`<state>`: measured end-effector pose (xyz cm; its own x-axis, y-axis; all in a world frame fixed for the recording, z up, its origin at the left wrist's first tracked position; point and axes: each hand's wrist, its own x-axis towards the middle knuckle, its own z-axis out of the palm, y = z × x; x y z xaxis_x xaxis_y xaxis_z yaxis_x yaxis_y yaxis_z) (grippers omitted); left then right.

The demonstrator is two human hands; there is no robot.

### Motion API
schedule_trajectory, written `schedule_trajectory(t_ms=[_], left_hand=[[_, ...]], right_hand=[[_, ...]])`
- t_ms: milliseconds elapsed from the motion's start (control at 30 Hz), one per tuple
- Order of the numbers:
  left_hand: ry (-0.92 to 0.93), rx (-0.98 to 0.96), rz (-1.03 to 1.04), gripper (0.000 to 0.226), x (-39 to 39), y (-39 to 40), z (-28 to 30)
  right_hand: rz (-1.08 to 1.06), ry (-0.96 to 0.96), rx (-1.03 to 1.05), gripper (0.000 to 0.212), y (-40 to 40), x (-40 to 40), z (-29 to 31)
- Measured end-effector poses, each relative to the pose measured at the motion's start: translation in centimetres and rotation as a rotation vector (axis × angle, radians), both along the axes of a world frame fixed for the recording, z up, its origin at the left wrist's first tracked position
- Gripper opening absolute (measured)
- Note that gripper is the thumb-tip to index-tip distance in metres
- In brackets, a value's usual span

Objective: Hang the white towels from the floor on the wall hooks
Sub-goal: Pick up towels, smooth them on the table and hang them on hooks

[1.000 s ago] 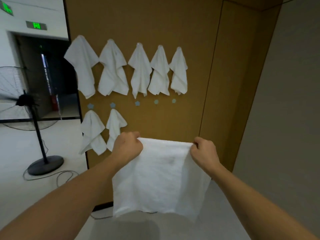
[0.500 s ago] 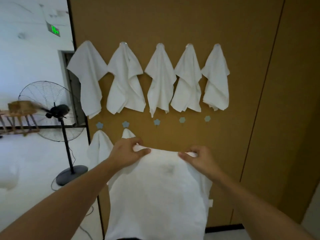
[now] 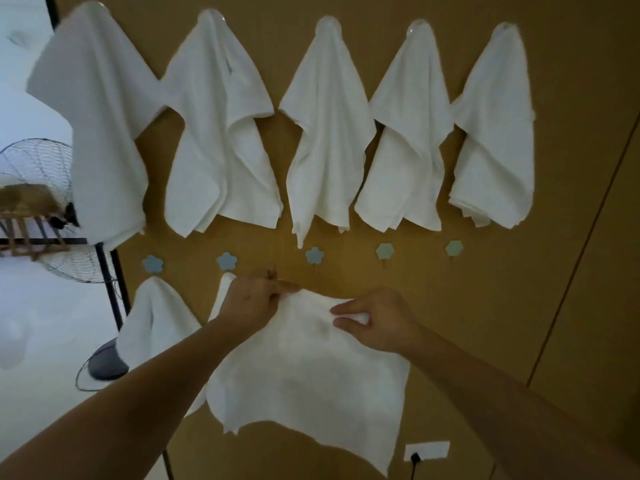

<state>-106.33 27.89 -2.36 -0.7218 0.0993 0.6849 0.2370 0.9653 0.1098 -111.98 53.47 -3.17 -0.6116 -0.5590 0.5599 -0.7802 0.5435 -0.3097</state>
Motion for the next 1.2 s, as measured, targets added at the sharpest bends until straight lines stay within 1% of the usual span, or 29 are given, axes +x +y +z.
schedule_trajectory(t_ms=[67, 133, 200, 267, 333, 367, 433, 467, 500, 533, 600, 700, 767, 800, 833, 867, 900, 967, 1000, 1033, 1067, 1100, 1133, 1167, 1200], left_hand=[[0.01, -0.03, -0.012, 0.041, -3.6, -1.4, -0.3], [-0.009, -0.112, -0.025, 0.042, -7.2, -2.5, -0.8], [-0.029, -0.233, -0.027, 0.045, -11.0, -3.4, -1.3], [-0.064, -0.259, -0.017, 0.047, -14.3, -4.2, -1.7], [-0.083, -0.225, 0.014, 0.047, -16.9, -4.7, -2.6], [-0.068, -0.204, 0.015, 0.045, -17.8, -5.0, -3.3], [0.017, -0.218, -0.008, 0.034, -18.8, -5.3, -5.1], [0.069, -0.238, -0.027, 0.03, -19.0, -5.5, -6.0], [0.112, -0.239, -0.044, 0.031, -19.0, -5.4, -6.8], [0.141, -0.218, -0.05, 0.035, -19.0, -5.2, -7.7], [0.181, -0.135, -0.02, 0.036, -18.8, -4.2, -9.5], [0.16, 0.07, 0.069, 0.034, -18.8, -1.7, -12.0], [0.135, 0.237, 0.124, 0.033, -18.6, 0.0, -12.9], [0.131, 0.305, 0.148, 0.032, -18.5, 0.6, -13.1], [0.136, 0.337, 0.178, 0.031, -18.4, 1.0, -13.3], [0.138, 0.336, 0.209, 0.029, -18.2, 1.2, -13.4], [0.142, 0.306, 0.243, 0.027, -18.1, 1.2, -13.5], [0.113, 0.226, 0.355, 0.027, -17.7, 0.9, -13.8], [0.069, 0.203, 0.415, 0.028, -17.4, 1.0, -13.8], [0.011, 0.207, 0.432, 0.029, -17.0, 1.2, -14.0], [-0.062, 0.25, 0.41, 0.028, -16.6, 1.5, -14.0], [-0.13, 0.329, 0.366, 0.026, -16.4, 1.8, -13.9], [-0.202, 0.426, 0.328, 0.025, -16.3, 2.1, -13.7], [-0.279, 0.505, 0.302, 0.026, -16.5, 2.0, -13.7], [-0.356, 0.535, 0.284, 0.029, -16.6, 2.1, -13.3]], right_hand=[[-0.069, 0.203, 0.057, 0.02, -0.8, -3.9, -0.2], [-0.143, 0.283, 0.145, 0.026, -1.9, -7.9, -0.4], [-0.21, 0.349, 0.169, 0.037, -3.0, -11.9, -1.0], [-0.257, 0.331, 0.178, 0.046, -3.9, -15.1, -1.8], [-0.287, 0.325, 0.181, 0.042, -4.9, -17.4, -2.7], [-0.28, 0.313, 0.158, 0.036, -5.3, -18.2, -3.2], [-0.245, 0.228, 0.006, 0.024, -6.0, -19.3, -4.7], [-0.239, 0.182, -0.06, 0.023, -6.4, -19.7, -5.7], [-0.238, 0.131, -0.097, 0.025, -6.8, -19.9, -6.8], [-0.232, 0.085, -0.117, 0.031, -7.2, -20.1, -8.1], [-0.146, -0.015, -0.163, 0.038, -8.1, -19.6, -10.7], [-0.028, -0.153, -0.36, 0.03, -9.9, -18.1, -13.0], [0.001, -0.27, -0.471, 0.031, -11.1, -17.9, -14.2], [0.007, -0.294, -0.493, 0.032, -11.5, -17.9, -14.7], [-0.001, -0.274, -0.489, 0.033, -11.7, -17.8, -15.2], [-0.024, -0.202, -0.448, 0.034, -11.7, -17.8, -15.6], [-0.074, -0.098, -0.372, 0.034, -11.6, -17.7, -16.0], [-0.239, 0.084, -0.228, 0.029, -11.2, -17.2, -16.0], [-0.309, 0.128, -0.179, 0.025, -11.0, -16.9, -15.8], [-0.342, 0.134, -0.142, 0.021, -11.0, -16.7, -15.8], [-0.34, 0.118, -0.114, 0.019, -10.9, -16.5, -15.8], [-0.311, 0.077, -0.093, 0.02, -11.0, -16.5, -16.0], [-0.237, -0.013, -0.094, 0.023, -11.0, -16.5, -16.0], [-0.15, -0.158, -0.132, 0.024, -11.0, -16.4, -15.7], [-0.086, -0.328, -0.183, 0.023, -10.9, -16.4, -15.3]])
